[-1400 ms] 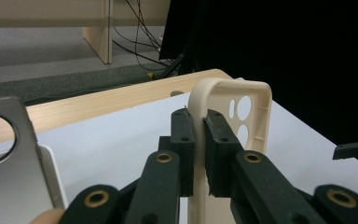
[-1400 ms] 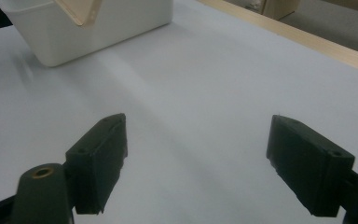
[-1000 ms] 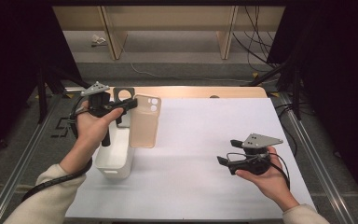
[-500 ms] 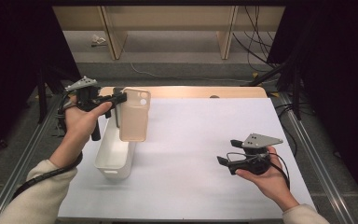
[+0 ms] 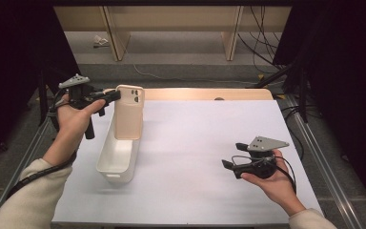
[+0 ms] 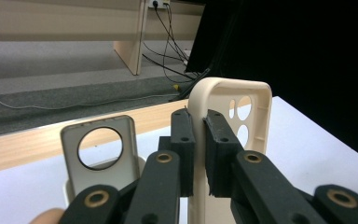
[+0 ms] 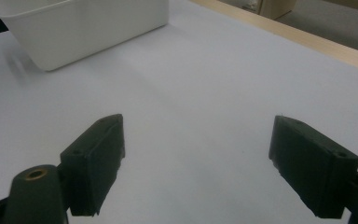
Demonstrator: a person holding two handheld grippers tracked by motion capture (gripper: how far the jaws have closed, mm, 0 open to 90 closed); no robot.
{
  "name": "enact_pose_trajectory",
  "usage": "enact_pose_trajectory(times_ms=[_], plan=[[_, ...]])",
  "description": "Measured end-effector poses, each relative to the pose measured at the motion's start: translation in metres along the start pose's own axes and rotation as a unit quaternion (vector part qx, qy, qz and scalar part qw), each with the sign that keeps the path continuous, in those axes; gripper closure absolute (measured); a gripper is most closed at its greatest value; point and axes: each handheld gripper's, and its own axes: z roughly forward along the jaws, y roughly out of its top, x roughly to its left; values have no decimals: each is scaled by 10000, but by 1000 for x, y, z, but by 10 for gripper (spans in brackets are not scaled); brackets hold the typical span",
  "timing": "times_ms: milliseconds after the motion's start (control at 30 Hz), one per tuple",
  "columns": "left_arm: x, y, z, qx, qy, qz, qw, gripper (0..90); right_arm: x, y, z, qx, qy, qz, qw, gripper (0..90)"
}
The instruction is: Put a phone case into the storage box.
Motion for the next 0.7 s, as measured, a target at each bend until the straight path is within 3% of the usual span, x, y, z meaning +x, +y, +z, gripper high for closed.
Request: enact_pose_trajectory(times_ms=[700], plan=[[24, 7, 10, -66, 236, 147, 9996, 829, -1, -1, 0, -13, -3, 40, 10000, 194]])
